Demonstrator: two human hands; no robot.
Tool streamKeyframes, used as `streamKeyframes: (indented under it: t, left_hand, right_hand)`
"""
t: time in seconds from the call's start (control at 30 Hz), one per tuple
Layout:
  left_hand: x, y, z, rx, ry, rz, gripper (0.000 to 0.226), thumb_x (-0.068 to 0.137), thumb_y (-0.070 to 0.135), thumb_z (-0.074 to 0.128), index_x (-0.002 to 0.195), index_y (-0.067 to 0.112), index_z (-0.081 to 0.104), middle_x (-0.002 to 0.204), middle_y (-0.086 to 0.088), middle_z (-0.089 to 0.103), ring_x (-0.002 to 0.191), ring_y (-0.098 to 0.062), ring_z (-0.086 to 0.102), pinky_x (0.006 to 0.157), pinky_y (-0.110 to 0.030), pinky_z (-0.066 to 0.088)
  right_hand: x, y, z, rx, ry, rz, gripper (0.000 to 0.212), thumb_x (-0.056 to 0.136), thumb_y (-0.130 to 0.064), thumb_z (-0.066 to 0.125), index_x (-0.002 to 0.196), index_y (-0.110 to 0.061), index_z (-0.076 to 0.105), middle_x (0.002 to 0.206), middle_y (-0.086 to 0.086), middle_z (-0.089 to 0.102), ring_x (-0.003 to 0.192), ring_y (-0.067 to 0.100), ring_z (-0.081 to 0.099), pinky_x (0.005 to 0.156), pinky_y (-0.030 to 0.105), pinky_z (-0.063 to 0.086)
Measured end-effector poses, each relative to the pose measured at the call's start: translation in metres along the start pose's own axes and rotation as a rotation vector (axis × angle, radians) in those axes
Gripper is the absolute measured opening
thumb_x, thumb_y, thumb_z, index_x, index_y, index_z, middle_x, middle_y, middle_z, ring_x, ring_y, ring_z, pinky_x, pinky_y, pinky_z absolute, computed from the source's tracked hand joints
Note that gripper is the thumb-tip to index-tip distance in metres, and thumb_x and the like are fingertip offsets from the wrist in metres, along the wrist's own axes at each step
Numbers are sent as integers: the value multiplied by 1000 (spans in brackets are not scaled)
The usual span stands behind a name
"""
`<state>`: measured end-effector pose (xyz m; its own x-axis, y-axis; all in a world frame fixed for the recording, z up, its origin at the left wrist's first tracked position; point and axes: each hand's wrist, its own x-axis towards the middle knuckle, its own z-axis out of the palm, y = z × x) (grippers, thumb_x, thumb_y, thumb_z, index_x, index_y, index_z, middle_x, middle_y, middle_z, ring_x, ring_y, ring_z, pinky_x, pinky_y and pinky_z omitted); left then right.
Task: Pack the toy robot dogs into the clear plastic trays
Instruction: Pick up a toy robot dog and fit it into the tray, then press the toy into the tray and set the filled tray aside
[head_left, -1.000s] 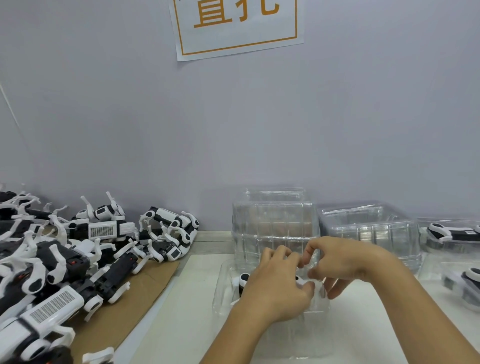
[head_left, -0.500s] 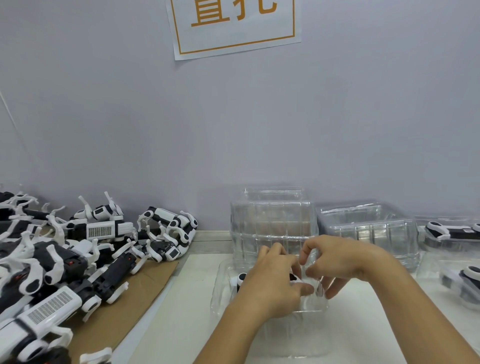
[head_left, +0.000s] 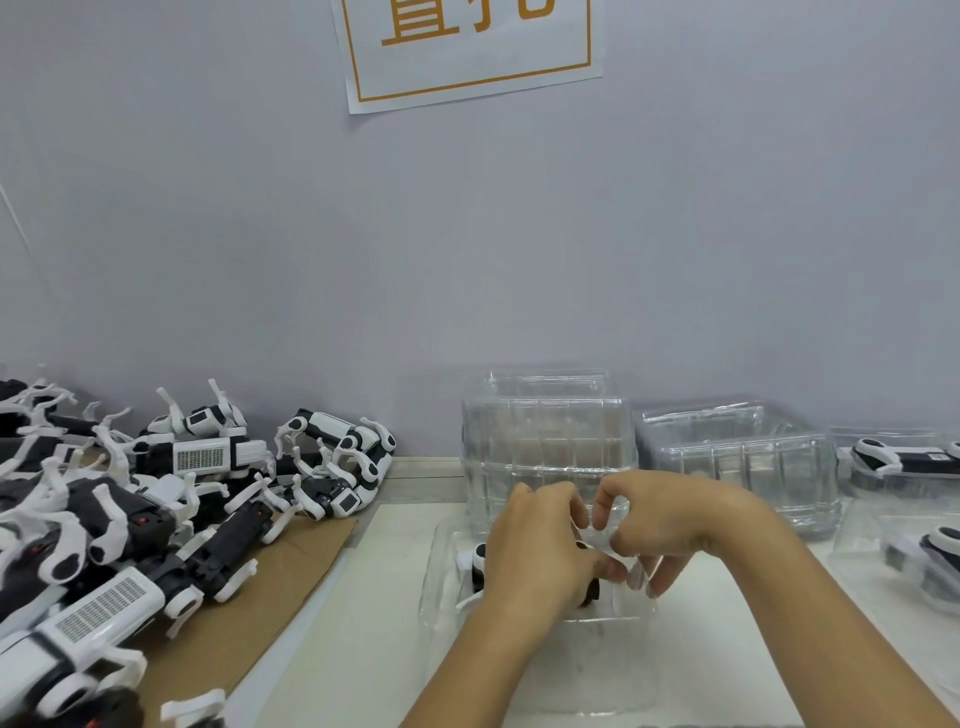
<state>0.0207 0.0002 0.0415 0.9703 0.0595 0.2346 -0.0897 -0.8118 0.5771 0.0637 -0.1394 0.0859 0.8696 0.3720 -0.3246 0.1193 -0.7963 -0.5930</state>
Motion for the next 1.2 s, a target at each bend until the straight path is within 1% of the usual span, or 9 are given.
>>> streamKeyframes:
  t: [0.13,0.27,0.33,0.43,0.53,0.63,0.8,1.07,1.2]
  left_hand:
    - [3,-9,-11,-5,-102,93,40,65,53,87,83,34,58,101,12,51,93,-7,52,74,-22,43]
    - [6,-28,-27,16,-170,197,34,68,61,82,86,39,64,112,17,50,114,-2,45,99,-27,40]
    - [8,-39,-37,24,-198,189,36,66,66,80,88,40,68,121,21,48,123,1,40,108,-28,35]
    - [7,-48,-54,82,-326,122,43,54,75,78,87,50,67,140,23,43,138,-6,34,116,-42,31]
    - [2,-49,-63,107,-422,76,63,41,79,75,98,55,64,149,28,35,143,-9,30,118,-45,29]
    - [0,-43,-64,220,-492,68,81,35,82,73,108,51,55,147,28,34,138,-10,30,119,-43,26]
    - [-3,-34,-53,324,-530,101,73,53,74,79,106,41,41,131,23,37,124,-10,30,118,-45,15]
    - [-4,-32,-52,316,-490,110,68,60,72,79,106,38,43,126,17,42,116,-14,33,112,-44,26]
    - [-4,-33,-50,291,-461,108,66,59,74,78,104,39,44,125,18,43,113,-13,31,108,-40,28]
  right_hand:
    - [-1,0,-1,21,-15,3,30,89,1,54,107,-23,55,92,11,69,77,23,76,68,33,63]
    - [-1,0,-1,32,-17,12,29,90,-1,52,109,-22,56,98,11,67,77,23,76,70,35,63]
    - [-2,1,-1,38,-11,14,29,90,-1,52,109,-22,56,101,11,66,77,23,76,70,35,63]
    - [-4,1,-1,48,-4,18,27,90,-1,52,108,-21,57,100,12,66,78,24,76,69,35,63]
    - [-5,0,-1,50,-2,18,27,91,0,52,106,-22,57,99,13,66,78,24,76,67,33,63]
    - [-6,0,-2,42,-6,17,26,91,-1,52,106,-21,57,101,13,66,78,24,76,67,34,63]
    - [-9,-3,0,15,4,16,26,90,-3,49,105,-22,57,101,11,64,79,24,76,68,34,63]
    - [-15,-8,-2,-77,44,20,17,93,-13,52,104,-25,58,102,2,62,82,16,73,68,29,62]
    - [-14,-15,-3,-260,176,-89,10,92,-25,60,94,-34,59,97,-13,56,86,9,61,63,18,46]
